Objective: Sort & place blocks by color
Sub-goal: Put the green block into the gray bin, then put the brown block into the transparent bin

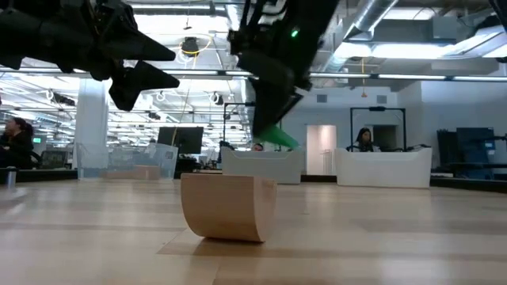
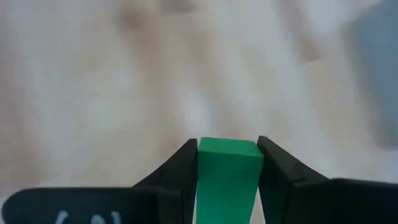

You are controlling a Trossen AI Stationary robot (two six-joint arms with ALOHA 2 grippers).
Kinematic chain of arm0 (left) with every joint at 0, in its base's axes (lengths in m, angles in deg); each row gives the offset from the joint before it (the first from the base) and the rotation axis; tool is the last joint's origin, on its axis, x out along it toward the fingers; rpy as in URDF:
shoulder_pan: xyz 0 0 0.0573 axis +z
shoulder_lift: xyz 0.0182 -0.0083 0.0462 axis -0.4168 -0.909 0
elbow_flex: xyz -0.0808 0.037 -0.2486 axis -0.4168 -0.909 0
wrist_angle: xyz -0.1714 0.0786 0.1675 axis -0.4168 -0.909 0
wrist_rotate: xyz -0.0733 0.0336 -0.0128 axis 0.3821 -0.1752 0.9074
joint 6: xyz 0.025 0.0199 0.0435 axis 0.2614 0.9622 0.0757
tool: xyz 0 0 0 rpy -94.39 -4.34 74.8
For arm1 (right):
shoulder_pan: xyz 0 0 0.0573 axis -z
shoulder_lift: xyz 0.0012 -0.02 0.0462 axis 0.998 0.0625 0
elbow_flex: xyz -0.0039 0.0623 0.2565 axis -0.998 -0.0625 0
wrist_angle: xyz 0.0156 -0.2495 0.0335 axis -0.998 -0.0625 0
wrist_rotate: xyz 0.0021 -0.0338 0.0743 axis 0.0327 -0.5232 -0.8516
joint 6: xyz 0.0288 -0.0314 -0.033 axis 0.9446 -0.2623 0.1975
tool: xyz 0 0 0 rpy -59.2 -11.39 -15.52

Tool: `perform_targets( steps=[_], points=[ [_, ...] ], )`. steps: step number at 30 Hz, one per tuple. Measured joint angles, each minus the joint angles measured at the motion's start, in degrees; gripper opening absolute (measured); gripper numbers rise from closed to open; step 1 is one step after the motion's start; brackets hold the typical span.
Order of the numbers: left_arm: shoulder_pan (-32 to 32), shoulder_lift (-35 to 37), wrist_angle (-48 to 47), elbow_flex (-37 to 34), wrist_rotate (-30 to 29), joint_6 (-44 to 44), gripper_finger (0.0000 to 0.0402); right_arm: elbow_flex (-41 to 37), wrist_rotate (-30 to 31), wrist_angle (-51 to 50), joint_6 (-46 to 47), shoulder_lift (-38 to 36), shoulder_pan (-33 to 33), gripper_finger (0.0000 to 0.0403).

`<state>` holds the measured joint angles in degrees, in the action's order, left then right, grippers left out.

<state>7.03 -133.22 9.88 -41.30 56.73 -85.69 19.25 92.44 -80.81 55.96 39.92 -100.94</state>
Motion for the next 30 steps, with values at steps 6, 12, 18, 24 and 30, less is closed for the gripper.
perform_targets(
  steps=[6,12,18,24,30],
  points=[
    [0.00,0.00,-1.42,0.00,0.00,0.29,0.0236,0.06,3.28,3.39,-12.24,-5.06,12.20,0.0123],
    [0.00,0.00,-1.46,0.00,-0.27,0.12,0.0236,0.07,0.87,15.12,-24.44,-7.21,24.38,0.0134],
    [-1.13,0.00,-1.46,0.00,-0.26,-0.34,0.0236,0.18,-12.91,19.41,-26.65,-6.55,35.42,0.0134],
    [-1.46,0.00,-1.41,-0.01,-1.45,-0.03,0.0236,0.01,-20.13,18.72,-25.61,-6.26,40.20,0.0182],
    [-1.46,0.00,-1.50,0.00,-1.55,0.05,0.0236,-0.17,-20.10,19.28,-25.42,-6.77,40.55,0.0235]
  ],
)
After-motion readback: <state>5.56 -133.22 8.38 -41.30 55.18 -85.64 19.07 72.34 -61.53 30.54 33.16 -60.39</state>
